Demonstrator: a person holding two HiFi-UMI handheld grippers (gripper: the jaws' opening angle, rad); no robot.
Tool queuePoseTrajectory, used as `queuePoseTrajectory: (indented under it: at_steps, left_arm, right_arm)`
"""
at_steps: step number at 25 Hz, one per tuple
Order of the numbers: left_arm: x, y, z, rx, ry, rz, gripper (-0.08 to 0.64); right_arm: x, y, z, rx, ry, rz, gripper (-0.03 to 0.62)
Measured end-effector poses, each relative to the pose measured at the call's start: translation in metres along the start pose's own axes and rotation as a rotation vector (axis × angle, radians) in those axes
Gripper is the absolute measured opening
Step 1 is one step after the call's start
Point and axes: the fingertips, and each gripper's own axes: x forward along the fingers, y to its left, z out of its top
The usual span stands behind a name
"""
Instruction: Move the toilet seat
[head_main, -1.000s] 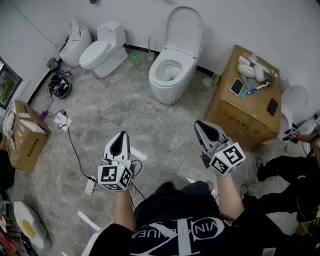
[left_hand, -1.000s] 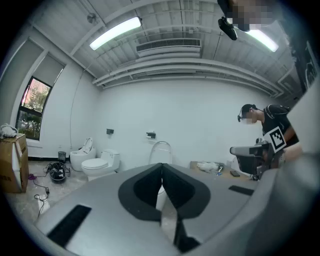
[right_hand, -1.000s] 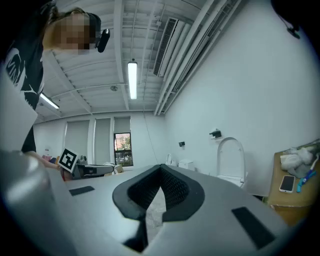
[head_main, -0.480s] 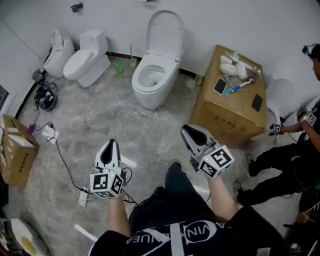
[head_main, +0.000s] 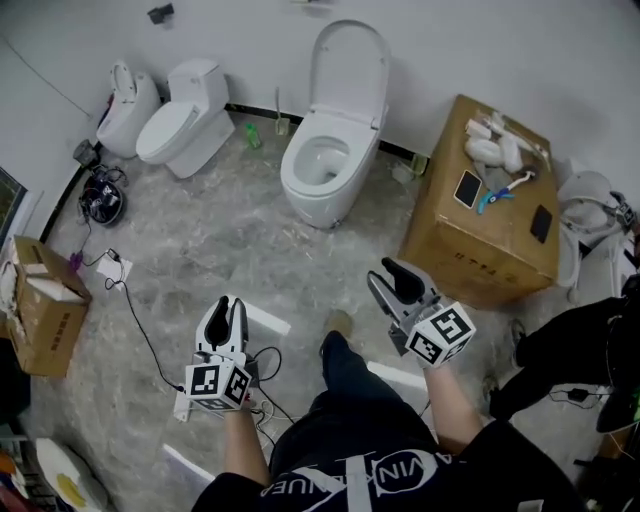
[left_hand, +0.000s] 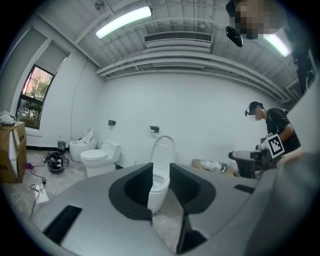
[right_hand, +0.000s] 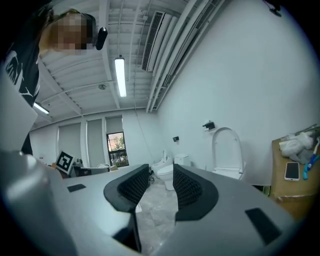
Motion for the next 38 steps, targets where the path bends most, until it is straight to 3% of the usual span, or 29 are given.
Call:
queuePoseTrajectory:
  at_steps: [4,8,15,26,33,38]
  left_arm:
    - [0.047,0.014,-0.005,-0.031,0.024,-0.023,0.111]
    - [0.108,0.019,-0.006,0.017,0.065,-0.067,0.130]
    - [0.203,0.045,0.013,0.033,0.086,-0.114,0.132]
    - [0.287,0.073,0.013,0.012,0.112,-0.133,0.132]
    - [0.344,0.094,-0.004,0.003,0.177,-0.223,0.132]
    - [0.417,0.107,-0.019,-0.001,0.220,-0.329,0.136]
  right_arm:
    - [0.034,-0.020,-0.019,0.017,0.068,0.002,0.175]
    - [0.069,-0.054,-0.025,0.054,0.080,-0.018,0.181]
    - [0.132,-0.115,-0.027,0.111,0.092,-0.047,0.184]
    - [0.193,-0.160,-0.031,0.112,0.129,-0.046,0.192]
    - [0.227,-0.179,-0.044,0.138,0.154,-0.113,0.193]
    - [0.257,-0.210,-0.058,0.171,0.170,-0.229,0.193]
